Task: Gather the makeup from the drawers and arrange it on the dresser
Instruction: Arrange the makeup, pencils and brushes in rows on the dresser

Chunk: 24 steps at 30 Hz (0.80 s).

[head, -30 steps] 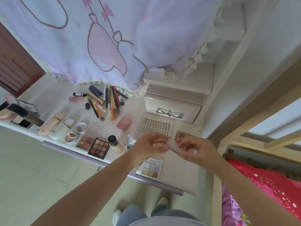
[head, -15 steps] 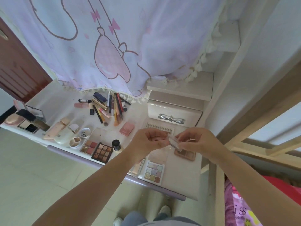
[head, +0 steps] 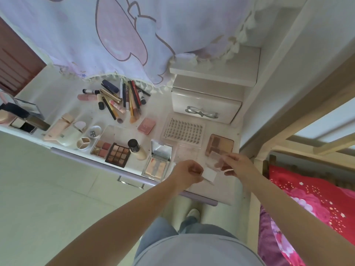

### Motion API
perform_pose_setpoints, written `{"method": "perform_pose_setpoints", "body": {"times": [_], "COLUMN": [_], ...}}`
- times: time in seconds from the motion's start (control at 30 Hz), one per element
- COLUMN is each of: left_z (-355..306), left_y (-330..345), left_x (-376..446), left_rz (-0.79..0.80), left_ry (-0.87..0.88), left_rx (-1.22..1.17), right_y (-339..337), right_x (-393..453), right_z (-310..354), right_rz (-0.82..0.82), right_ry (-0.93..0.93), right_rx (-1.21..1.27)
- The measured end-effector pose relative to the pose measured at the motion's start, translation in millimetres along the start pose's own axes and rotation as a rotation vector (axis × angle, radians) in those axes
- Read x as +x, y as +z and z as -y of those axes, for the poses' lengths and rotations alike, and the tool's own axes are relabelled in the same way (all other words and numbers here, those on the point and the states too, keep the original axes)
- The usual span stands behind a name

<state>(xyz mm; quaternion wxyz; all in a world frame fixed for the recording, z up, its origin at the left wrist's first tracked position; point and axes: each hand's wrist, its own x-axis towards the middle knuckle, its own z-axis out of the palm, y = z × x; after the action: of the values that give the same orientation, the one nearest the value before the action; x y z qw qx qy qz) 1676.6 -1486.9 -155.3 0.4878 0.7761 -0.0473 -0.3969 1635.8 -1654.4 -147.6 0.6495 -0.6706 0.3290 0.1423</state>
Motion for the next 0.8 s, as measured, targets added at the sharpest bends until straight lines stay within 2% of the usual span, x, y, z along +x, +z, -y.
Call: {"method": "perform_pose_setpoints", "body": {"times": [0.1,0.33,0.6,0.73,0.8], "left_z": [13,25,27,25,21], "left_y": [16,25,13,4,0], "left_x": [1,-1,-1,2,5], "left_rz": [-0.031,0.056,0.049,-0.01,-0.045], "left_ry": [0.024,0.01,0.03,0.05,0.064], "left_rx": [0.314,0.615,0.651,0.61,0.57], "right_y": [4,9,4,-8,-13], "right_x": [6,19,26,29,39], "right_z": [-20,-35,-38,-28,-19], "right_rz": [-0.01,0.006,-0.056,-0.247,-0.256], "right_ry": [0.073,0.018,-0.094,-0.296,-0.397], "right_rx": [-0.036,-0.312,-0.587,-0.749,-0.936]}}
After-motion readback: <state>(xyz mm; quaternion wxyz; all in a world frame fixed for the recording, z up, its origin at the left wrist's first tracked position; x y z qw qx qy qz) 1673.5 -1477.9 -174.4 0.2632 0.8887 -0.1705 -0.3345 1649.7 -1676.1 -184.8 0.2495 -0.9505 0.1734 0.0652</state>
